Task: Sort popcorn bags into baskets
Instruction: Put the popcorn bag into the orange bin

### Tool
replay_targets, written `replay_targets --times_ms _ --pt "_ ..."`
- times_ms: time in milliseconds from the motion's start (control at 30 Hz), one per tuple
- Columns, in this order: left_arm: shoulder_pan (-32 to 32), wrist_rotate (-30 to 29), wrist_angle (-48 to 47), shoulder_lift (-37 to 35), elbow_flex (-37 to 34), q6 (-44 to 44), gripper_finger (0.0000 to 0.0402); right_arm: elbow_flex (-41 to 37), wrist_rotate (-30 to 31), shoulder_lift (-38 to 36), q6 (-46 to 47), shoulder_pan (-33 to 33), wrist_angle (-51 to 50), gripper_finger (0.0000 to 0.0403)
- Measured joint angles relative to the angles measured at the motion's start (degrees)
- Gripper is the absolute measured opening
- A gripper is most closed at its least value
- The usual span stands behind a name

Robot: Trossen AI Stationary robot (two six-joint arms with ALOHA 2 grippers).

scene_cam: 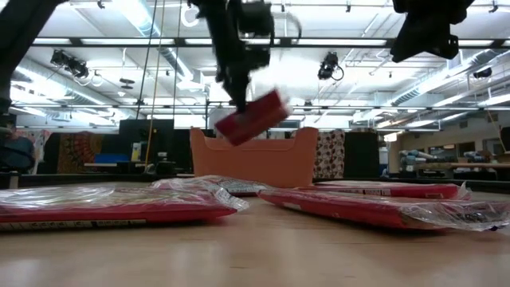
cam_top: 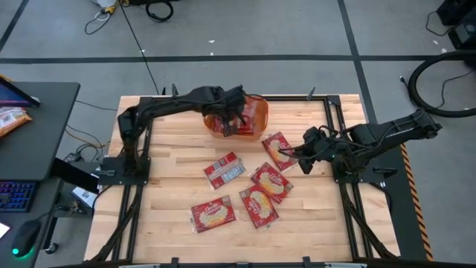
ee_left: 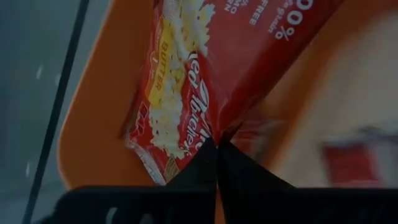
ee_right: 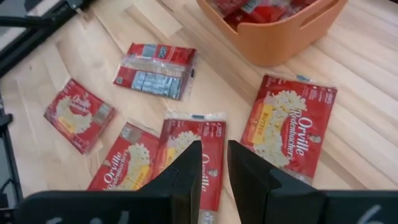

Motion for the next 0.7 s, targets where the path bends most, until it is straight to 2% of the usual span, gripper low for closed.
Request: replay_targets --times_ms 133,233,367,467,567,633,700 --pt "2.52 -4.32 0.79 1.91 -1.31 -4.83 0.0043 0.00 0.09 0.00 0.02 0.00 0.85 0.0082" --pt "2.91 -3.13 0.79 1.88 -1.29 -8.04 0.0089 0.00 0.08 0.00 0.02 0.00 1.35 0.0082" --pt "2.31 6.15 1.42 0.35 -1.05 -9.63 0.0147 0.00 0.09 -0.01 0.01 0.00 2.56 0.0082" --pt "1.31 20.86 1.60 -0.59 -0.37 -11.99 0.0172 0.00 0.09 -0.02 0.00 0.00 3.19 0.0082" --pt "-1.37 34.63 1.47 -0.71 -0.36 -15.68 0.0178 0.00 0.09 -0.02 -0.53 0.00 3.64 0.0082" --pt "-3.88 39.33 0.70 -0.71 -0.37 -17.49 0.0179 0.00 0.09 0.00 -1.56 0.00 4.49 0.0082" --pt "-7.08 38.90 0.56 -0.73 -0.37 -17.93 0.0179 0.00 0.06 0.00 -2.60 0.00 5.46 0.0082"
